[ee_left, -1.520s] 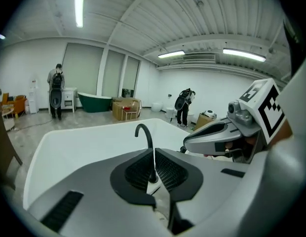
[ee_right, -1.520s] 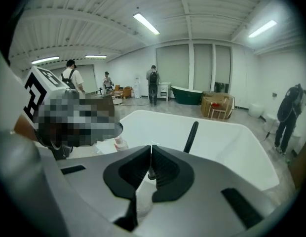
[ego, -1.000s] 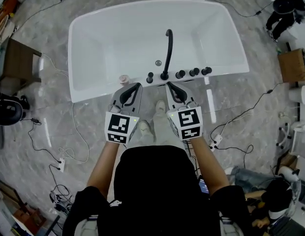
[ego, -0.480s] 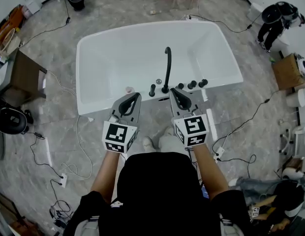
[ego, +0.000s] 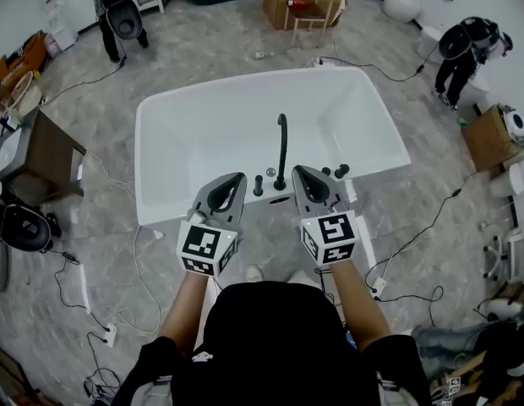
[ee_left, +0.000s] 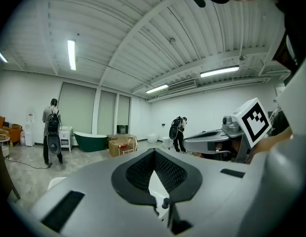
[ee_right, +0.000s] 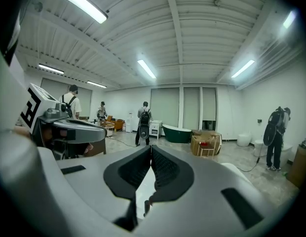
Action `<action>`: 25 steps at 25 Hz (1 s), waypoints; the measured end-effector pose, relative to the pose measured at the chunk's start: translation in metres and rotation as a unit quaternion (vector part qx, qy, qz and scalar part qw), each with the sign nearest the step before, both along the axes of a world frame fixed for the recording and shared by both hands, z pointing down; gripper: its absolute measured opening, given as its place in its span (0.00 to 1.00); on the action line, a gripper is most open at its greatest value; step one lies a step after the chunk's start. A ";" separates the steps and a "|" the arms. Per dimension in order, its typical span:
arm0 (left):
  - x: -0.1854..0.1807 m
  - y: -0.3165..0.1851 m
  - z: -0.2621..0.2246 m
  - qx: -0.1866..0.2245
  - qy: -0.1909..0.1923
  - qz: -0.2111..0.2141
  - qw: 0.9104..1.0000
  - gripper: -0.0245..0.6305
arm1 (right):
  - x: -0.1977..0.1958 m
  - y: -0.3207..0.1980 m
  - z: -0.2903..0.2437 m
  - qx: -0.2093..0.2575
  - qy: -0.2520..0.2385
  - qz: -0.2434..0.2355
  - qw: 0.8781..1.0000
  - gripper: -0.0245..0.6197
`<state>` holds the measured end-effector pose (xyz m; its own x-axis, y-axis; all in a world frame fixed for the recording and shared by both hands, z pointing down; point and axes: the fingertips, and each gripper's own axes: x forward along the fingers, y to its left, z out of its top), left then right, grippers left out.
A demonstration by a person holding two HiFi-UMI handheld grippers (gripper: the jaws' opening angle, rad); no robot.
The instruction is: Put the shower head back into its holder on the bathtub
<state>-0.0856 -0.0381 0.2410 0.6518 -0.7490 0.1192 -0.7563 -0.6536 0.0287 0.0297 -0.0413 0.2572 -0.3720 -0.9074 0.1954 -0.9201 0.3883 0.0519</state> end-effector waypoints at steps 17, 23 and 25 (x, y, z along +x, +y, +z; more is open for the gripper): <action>0.052 0.016 -0.042 0.031 0.007 -0.027 0.999 0.06 | 0.050 0.012 -0.053 0.047 -0.025 -0.017 0.998 0.07; 0.061 0.020 -0.045 0.030 0.012 -0.035 0.999 0.06 | 0.059 0.012 -0.056 0.048 -0.030 -0.025 0.998 0.07; 0.061 0.020 -0.044 0.026 0.017 -0.043 0.999 0.06 | 0.060 0.011 -0.055 0.046 -0.031 -0.029 0.998 0.07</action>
